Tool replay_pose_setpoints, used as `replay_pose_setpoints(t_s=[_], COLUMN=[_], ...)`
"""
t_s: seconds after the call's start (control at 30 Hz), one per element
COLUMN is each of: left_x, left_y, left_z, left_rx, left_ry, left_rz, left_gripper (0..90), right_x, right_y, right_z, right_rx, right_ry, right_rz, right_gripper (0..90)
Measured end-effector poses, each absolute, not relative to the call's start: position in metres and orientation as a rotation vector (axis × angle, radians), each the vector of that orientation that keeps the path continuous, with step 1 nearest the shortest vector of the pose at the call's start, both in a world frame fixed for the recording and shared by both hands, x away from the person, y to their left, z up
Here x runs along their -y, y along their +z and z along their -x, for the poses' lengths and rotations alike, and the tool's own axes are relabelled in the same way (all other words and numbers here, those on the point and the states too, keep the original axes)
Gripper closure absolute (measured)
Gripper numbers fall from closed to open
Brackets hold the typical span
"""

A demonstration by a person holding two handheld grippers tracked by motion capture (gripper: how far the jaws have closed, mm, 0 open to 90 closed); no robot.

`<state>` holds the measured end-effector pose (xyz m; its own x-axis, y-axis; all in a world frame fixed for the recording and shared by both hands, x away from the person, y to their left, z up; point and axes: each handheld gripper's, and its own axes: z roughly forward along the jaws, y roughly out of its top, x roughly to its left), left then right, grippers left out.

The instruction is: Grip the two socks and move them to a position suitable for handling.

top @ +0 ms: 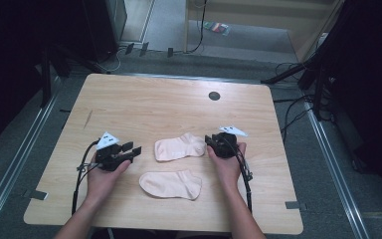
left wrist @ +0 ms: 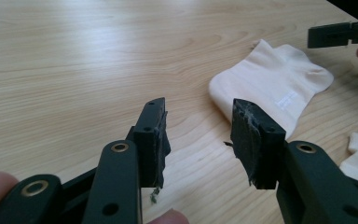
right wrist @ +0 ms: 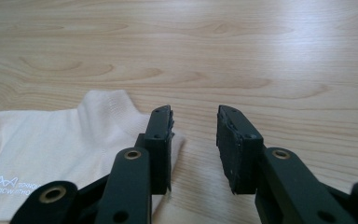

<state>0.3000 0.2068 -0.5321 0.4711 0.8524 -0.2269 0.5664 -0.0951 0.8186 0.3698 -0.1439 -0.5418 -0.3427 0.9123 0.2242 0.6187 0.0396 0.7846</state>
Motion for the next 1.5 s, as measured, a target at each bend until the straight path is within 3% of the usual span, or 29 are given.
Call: replay_pose_setpoints(t_s=[0.27,0.67,0.77,0.87,0.93,1.5], left_x=[-0.172,-0.151,-0.152,-0.155,-0.156,-0.199], left_y=[-0.532,-0.543,-0.544,-0.543,-0.544,-0.518], left_z=[-0.317,-0.327,-0.326,-0.326,-0.324,-0.290], left_rx=[-1.171,-1.221,-1.247,-1.249,-1.238,-1.133], left_ry=[0.309,0.355,0.367,0.365,0.358,0.343], left_rz=[-1.854,-1.989,-2.001,-2.009,-2.006,-1.864], left_gripper=[61.1,66.0,71.2,80.8,86.9,90.0], right_x=[0.140,0.128,0.120,0.118,0.119,0.136], right_y=[-0.545,-0.548,-0.548,-0.548,-0.548,-0.513], right_z=[-0.371,-0.376,-0.375,-0.373,-0.370,-0.328], right_rx=[-2.017,-2.129,-2.154,-2.137,-2.132,-2.114], right_ry=[1.238,1.165,1.114,1.093,1.089,1.229], right_rz=[-1.518,-1.432,-1.392,-1.404,-1.404,-1.421], right_gripper=[63.9,61.0,67.0,81.4,86.5,89.5])
